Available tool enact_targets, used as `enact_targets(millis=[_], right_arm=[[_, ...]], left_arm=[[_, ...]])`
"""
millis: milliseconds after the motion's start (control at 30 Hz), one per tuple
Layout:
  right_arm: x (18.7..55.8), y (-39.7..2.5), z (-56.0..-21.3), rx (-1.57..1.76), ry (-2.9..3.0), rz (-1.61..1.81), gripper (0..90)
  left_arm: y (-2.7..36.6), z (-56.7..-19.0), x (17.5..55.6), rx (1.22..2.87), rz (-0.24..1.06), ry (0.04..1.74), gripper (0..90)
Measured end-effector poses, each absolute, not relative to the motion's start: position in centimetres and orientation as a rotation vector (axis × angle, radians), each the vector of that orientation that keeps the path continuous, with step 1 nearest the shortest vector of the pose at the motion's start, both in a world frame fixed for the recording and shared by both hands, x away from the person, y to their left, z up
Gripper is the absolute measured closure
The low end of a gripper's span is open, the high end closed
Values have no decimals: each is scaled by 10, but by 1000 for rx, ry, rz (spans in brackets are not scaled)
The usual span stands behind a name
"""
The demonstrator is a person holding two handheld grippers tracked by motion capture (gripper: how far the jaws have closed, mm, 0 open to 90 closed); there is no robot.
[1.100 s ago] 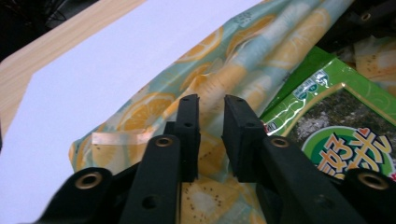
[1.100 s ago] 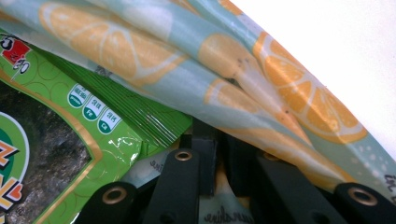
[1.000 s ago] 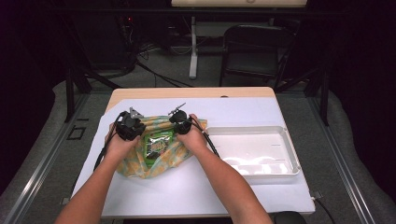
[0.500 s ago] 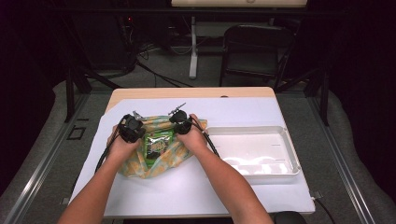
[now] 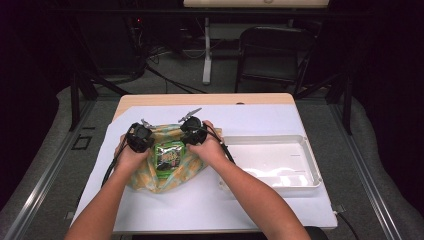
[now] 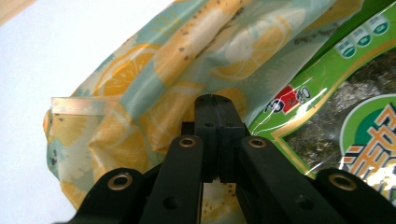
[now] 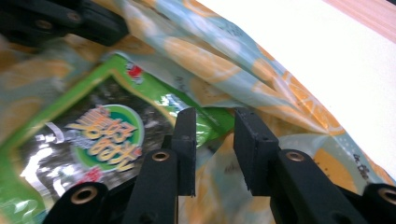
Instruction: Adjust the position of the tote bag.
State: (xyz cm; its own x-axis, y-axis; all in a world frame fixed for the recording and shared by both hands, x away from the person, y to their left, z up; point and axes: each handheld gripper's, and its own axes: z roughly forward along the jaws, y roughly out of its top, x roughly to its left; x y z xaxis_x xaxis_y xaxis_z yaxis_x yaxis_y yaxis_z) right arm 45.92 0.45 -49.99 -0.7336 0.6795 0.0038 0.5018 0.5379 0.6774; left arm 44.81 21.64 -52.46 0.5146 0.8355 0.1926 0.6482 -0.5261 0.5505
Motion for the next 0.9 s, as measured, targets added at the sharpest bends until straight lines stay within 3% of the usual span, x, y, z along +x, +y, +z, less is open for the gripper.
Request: enact_targets(millis=[200, 900], right_arm=[[452, -2, -488, 968, 2513, 991, 695], [436, -7, -500, 935, 2576, 952, 697]], left_arm=[[218, -515, 442, 2315, 630, 1220, 872], [222, -493, 405, 2269, 586, 1144, 805]])
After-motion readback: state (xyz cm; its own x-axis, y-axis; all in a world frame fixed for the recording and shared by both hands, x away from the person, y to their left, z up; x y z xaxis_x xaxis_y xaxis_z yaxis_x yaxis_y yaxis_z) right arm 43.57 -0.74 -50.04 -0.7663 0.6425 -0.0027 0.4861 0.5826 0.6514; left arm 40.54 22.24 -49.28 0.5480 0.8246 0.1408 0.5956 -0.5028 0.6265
